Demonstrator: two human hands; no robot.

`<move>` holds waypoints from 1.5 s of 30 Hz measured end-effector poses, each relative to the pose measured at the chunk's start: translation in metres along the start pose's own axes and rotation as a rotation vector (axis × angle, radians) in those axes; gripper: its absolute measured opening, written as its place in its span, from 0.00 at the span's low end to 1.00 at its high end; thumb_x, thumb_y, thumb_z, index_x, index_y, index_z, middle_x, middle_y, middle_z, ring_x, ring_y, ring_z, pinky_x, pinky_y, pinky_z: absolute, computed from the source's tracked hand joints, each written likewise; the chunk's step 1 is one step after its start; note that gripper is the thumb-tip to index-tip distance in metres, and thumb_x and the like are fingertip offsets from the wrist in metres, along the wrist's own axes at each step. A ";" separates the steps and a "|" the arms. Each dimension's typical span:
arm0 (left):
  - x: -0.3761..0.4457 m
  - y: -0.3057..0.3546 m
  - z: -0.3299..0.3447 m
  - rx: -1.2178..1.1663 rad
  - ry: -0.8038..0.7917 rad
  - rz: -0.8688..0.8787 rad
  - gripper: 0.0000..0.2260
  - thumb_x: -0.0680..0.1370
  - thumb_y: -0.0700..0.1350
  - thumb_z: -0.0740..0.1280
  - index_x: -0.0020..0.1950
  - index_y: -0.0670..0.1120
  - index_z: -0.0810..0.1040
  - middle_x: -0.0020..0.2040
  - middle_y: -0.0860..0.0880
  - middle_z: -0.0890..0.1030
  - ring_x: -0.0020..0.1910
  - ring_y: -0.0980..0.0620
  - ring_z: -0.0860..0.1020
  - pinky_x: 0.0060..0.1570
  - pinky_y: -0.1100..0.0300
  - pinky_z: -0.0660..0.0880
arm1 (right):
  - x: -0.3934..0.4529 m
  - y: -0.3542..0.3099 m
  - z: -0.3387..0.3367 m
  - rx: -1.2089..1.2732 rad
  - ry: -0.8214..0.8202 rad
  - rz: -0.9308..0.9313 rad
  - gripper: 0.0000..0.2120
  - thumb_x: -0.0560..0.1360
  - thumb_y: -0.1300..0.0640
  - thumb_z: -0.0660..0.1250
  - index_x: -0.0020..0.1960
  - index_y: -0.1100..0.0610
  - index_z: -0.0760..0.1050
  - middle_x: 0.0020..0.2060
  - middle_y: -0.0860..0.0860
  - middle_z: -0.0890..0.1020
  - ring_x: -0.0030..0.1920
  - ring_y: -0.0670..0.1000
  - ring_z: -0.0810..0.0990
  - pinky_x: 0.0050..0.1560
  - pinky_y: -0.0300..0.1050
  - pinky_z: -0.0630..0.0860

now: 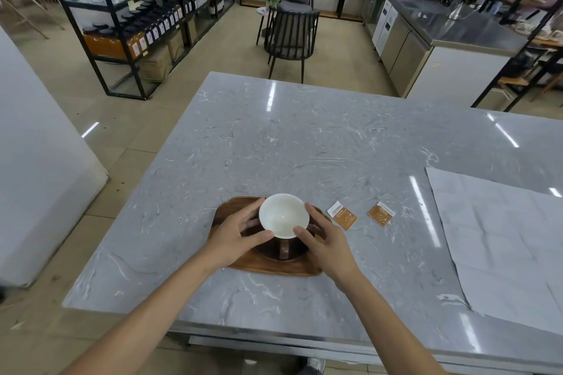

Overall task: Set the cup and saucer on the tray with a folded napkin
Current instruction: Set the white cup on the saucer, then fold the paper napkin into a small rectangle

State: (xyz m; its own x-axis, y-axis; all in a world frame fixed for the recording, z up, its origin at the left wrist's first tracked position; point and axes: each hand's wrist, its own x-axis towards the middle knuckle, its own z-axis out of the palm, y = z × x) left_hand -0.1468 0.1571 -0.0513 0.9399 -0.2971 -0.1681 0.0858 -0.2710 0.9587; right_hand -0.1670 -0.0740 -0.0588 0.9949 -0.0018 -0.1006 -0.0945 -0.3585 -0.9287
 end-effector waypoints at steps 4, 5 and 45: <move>0.001 0.001 0.000 -0.001 -0.001 -0.005 0.36 0.75 0.43 0.76 0.79 0.55 0.64 0.75 0.58 0.72 0.71 0.58 0.74 0.74 0.51 0.69 | -0.001 0.000 0.001 -0.011 0.008 -0.009 0.30 0.77 0.47 0.73 0.77 0.44 0.69 0.70 0.40 0.77 0.62 0.38 0.80 0.68 0.48 0.77; 0.001 0.000 0.000 -0.003 -0.002 -0.007 0.36 0.75 0.43 0.76 0.79 0.54 0.64 0.75 0.58 0.72 0.71 0.57 0.73 0.74 0.49 0.68 | -0.001 0.000 0.002 -0.012 0.009 -0.012 0.30 0.77 0.47 0.73 0.77 0.45 0.70 0.70 0.40 0.77 0.62 0.40 0.80 0.68 0.49 0.77; 0.035 0.070 0.348 0.703 -0.438 0.533 0.14 0.78 0.43 0.67 0.63 0.47 0.81 0.60 0.49 0.81 0.61 0.48 0.75 0.62 0.51 0.73 | -0.167 0.158 -0.283 -0.608 0.307 0.116 0.16 0.82 0.62 0.63 0.68 0.59 0.77 0.67 0.56 0.78 0.68 0.58 0.73 0.67 0.44 0.68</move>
State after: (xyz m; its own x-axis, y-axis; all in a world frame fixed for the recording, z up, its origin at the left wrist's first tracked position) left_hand -0.2226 -0.1908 -0.0696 0.5807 -0.8131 0.0405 -0.6634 -0.4438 0.6024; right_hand -0.3380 -0.3947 -0.0877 0.9526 -0.3042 0.0015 -0.2544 -0.7995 -0.5442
